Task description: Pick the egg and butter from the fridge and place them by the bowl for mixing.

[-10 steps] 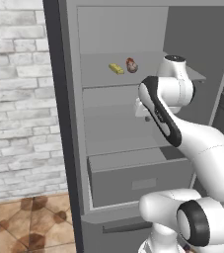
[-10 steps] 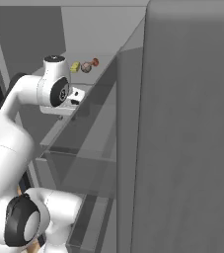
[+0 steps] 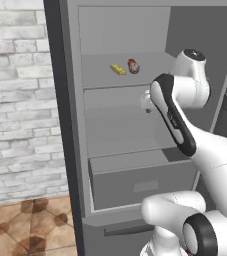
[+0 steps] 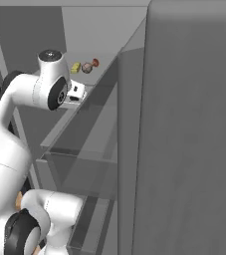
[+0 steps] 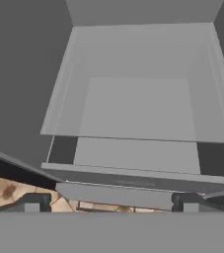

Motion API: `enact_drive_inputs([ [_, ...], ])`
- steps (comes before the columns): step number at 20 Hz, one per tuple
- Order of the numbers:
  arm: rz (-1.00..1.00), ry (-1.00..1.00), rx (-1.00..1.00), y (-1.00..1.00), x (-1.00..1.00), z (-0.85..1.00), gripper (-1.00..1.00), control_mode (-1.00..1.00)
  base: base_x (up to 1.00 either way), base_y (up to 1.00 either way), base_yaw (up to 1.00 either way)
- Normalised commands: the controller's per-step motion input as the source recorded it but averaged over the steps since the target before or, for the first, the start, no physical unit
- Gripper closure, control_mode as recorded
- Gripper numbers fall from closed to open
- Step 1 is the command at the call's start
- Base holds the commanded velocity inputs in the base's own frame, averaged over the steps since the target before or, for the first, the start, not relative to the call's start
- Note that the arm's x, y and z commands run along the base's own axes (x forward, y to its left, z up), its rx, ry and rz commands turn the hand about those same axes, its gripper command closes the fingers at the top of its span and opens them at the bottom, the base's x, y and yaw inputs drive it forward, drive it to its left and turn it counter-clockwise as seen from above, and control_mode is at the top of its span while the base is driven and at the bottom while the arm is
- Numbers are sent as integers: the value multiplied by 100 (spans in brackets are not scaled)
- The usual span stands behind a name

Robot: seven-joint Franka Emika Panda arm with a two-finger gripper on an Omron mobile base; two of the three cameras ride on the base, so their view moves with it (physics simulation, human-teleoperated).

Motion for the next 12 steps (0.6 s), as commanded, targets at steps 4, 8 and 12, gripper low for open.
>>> enact_drive_inputs([
  [4,0,-19,2,-3,-6,46,-100,-100,0,0,0],
  [8,-1,-17,0,0,0,53,-100,-100,0,0,0],
  [12,-6,-7,-4,1,0,58,-100,-100,0,0,0],
])
